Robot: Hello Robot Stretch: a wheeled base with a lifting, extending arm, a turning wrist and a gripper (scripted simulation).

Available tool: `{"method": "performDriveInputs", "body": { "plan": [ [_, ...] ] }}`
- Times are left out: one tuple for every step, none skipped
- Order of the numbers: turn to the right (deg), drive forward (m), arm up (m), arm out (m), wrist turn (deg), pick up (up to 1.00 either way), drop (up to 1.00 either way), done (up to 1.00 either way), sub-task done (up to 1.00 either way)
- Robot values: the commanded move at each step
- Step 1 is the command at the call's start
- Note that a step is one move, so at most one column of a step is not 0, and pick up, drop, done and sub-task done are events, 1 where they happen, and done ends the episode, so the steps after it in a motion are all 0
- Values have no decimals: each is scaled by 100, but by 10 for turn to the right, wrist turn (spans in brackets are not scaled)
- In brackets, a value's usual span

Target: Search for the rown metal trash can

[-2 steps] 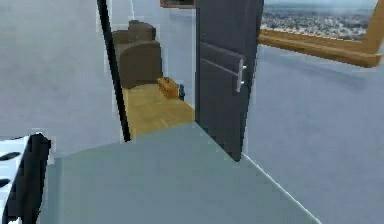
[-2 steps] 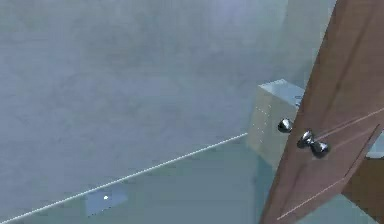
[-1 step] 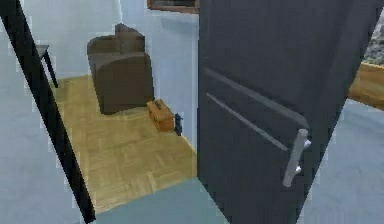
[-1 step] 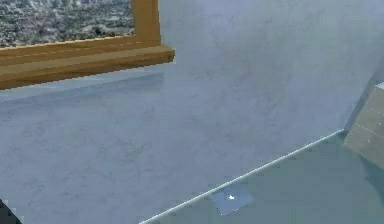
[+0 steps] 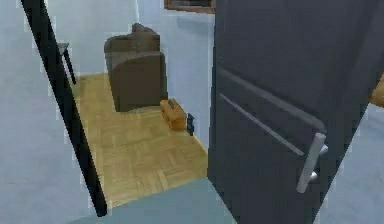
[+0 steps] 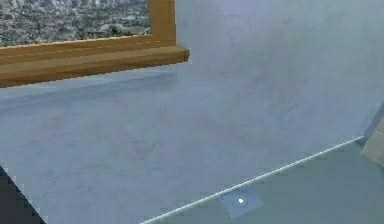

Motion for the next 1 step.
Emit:
{"method": "performDriveInputs", "body": {
  "plan": [
    [0,100,0,0,0,0,0,0,0]
  ]
}}
